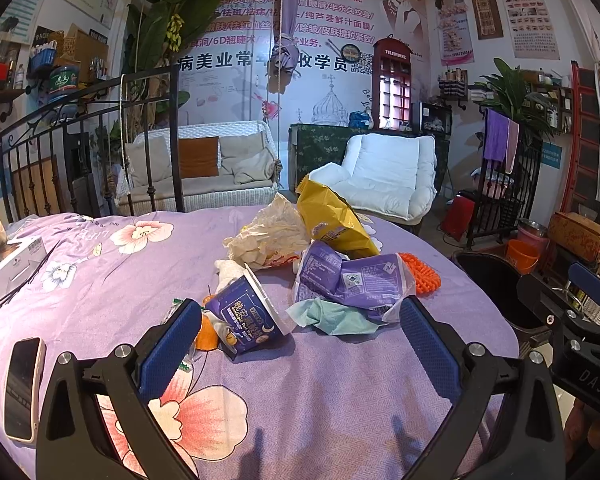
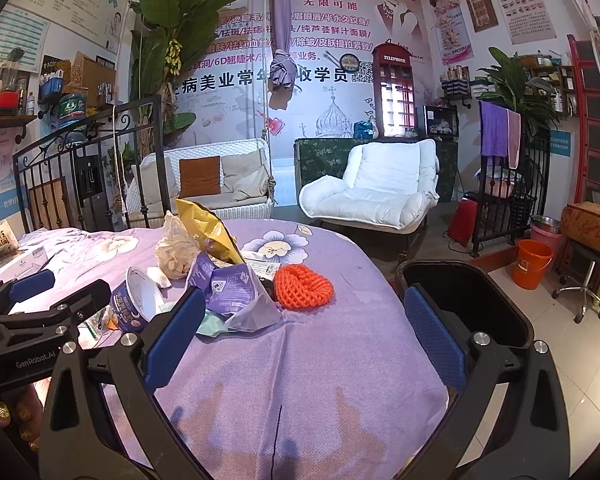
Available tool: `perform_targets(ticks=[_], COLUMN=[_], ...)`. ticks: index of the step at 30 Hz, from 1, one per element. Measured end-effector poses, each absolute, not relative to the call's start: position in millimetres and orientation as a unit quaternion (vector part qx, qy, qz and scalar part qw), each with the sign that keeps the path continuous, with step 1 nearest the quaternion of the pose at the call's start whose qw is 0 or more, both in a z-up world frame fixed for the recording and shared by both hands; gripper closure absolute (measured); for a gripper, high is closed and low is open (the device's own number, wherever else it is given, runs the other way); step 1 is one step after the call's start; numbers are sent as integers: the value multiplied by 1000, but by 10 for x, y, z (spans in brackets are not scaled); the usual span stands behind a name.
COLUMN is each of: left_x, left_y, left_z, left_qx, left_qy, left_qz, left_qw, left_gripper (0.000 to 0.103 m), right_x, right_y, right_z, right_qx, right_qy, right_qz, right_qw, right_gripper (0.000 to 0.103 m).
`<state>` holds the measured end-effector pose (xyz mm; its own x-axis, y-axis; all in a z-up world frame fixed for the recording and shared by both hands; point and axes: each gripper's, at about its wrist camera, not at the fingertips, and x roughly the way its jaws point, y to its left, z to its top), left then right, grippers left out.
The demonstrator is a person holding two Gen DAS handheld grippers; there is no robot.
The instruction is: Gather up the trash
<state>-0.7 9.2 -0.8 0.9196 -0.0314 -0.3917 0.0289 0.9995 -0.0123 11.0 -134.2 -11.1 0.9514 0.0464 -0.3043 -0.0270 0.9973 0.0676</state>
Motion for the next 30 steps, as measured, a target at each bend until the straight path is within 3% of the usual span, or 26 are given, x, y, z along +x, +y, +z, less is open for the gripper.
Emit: perform_targets(ticks=[30], left_x=[-5], left_y=[57], left_z=[-22], left_qx=[-2], left_qy=[204], left_qz=[-23], left_qw=[979], left_gripper=[5], right_x=[92], right_y=[-1353], right_z=[-114], right_qx=[33], right_qy=[159], right_qz=[21], right_qw=[986], right_gripper=[4])
